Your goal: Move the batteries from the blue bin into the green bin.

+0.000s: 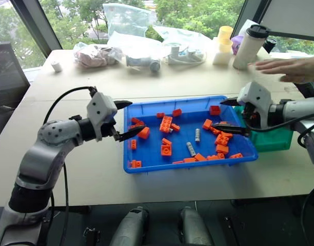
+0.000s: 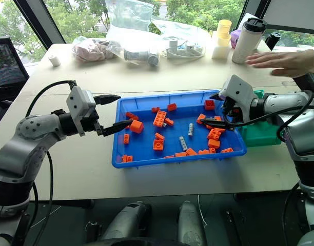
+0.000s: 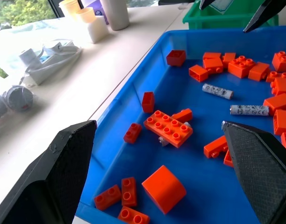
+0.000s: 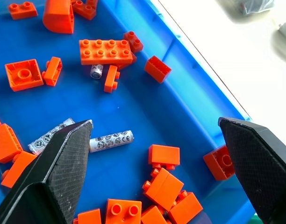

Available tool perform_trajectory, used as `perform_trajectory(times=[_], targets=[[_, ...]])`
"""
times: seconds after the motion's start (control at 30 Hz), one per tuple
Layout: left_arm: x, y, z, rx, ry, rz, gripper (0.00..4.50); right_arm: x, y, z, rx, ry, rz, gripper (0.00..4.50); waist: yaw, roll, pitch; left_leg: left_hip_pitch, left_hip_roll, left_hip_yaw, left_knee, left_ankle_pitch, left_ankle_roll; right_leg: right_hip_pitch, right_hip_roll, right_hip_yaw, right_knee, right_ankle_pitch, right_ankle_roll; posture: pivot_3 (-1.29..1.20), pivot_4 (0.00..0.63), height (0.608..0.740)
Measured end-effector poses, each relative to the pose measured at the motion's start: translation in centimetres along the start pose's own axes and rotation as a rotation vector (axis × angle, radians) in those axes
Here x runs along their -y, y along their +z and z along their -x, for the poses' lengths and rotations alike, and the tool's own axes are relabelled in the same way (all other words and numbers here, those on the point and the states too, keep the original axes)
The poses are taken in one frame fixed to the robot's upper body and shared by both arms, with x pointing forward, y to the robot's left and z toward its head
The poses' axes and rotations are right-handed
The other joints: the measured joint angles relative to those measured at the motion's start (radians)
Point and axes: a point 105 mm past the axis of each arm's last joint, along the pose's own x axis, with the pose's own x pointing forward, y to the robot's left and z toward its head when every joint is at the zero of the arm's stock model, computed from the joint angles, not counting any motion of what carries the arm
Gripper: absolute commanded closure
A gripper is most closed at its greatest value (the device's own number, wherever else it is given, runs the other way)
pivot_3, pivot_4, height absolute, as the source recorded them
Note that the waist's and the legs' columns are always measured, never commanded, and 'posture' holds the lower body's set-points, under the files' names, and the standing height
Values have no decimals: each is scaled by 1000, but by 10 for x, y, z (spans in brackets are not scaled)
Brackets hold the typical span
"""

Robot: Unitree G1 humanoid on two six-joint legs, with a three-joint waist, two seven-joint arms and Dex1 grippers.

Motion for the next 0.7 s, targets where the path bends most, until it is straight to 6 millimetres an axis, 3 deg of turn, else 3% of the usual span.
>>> perform_trajectory(times=[0.7], targets=[[-2, 5, 2, 21, 13, 3, 0, -20, 1, -21, 9, 104, 37, 50, 0, 0, 0, 0, 0, 0, 0, 0, 0, 0, 0, 0, 0, 0, 0, 0, 150, 740]])
